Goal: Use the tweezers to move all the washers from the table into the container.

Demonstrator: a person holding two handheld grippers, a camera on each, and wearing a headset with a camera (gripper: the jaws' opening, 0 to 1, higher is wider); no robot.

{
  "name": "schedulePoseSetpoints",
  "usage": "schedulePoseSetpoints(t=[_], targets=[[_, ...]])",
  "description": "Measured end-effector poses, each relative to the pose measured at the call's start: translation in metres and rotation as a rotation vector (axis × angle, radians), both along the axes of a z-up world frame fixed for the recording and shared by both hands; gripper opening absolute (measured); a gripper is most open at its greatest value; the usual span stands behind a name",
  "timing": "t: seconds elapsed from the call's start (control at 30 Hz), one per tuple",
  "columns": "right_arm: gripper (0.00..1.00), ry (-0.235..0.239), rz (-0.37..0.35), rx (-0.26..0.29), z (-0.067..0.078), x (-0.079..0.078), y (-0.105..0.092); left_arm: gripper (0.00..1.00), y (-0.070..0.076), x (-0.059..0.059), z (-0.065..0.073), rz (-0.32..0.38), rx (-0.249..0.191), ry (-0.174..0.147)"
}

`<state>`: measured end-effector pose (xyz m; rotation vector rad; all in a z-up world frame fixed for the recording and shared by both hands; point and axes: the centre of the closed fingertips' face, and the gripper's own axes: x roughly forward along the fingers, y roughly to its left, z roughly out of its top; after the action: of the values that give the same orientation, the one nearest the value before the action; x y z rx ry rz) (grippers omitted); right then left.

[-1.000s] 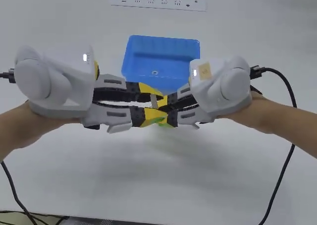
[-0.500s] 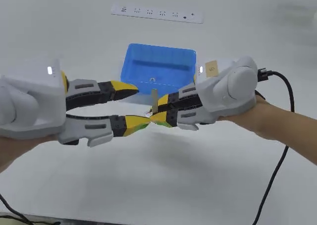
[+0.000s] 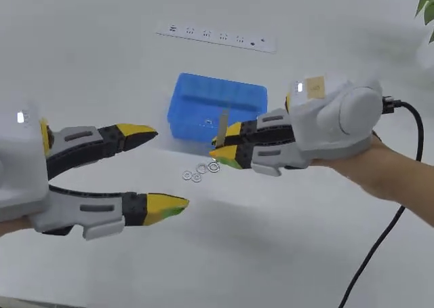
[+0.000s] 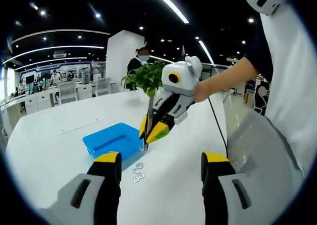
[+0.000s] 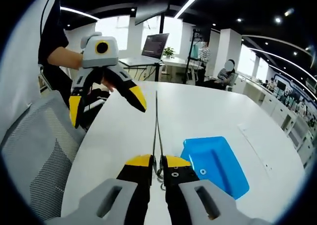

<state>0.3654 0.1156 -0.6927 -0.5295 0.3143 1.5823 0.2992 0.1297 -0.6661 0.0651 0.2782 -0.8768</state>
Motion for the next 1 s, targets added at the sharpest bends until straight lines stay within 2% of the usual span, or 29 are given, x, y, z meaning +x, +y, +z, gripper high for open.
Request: schedulePoseSetpoints(t=[0.07,0.2,0.3,0.37,0.4,0.5,0.63,0.73,0.77,0.83,1.0], targets=[[0.09,-0.014,0.002,0.007,0.007,0.004,0.004,0.77,-0.002,-0.004,0.0,-0.004,-0.014,0.009],[0.09,-0.038,0.002,0.02,0.019,0.016,0.012,0.84,0.0,-0.009,-0.008,-0.002,0.03,0.018],[0.09,-0.057,0.001,0.022,0.024,0.026,0.016,0.9,0.004,-0.01,-0.012,0.012,0.038,0.029],[0.09,-0.063,-0.004,0.027,0.027,0.034,0.018,1.0,0.009,-0.006,-0.012,0.054,0.01,0.043],[0.09,-0.067,-0.01,0.033,0.029,0.039,0.02,0.99,0.012,-0.006,-0.01,0.062,-0.009,0.05],[0.09,-0.064,-0.031,0.048,0.029,0.053,0.021,1.0,0.018,-0.003,-0.005,0.099,-0.024,0.031],[0.09,-0.059,-0.063,0.042,0.018,0.074,0.023,1.0,0.025,0.0,-0.002,0.13,-0.039,0.031],[0.09,-0.04,-0.095,0.03,0.001,0.09,0.023,1.0,0.03,0.0,-0.004,0.141,-0.029,0.035],[0.09,-0.02,-0.114,0.021,-0.008,0.095,0.023,1.0,0.034,0.001,-0.005,0.15,-0.014,0.034],[0.09,-0.009,-0.12,0.007,-0.021,0.101,0.025,1.0,0.041,0.002,-0.005,0.164,-0.012,0.04],[0.09,0.016,-0.127,-0.011,-0.043,0.106,0.028,1.0,0.055,0.006,-0.004,0.21,-0.037,0.056]])
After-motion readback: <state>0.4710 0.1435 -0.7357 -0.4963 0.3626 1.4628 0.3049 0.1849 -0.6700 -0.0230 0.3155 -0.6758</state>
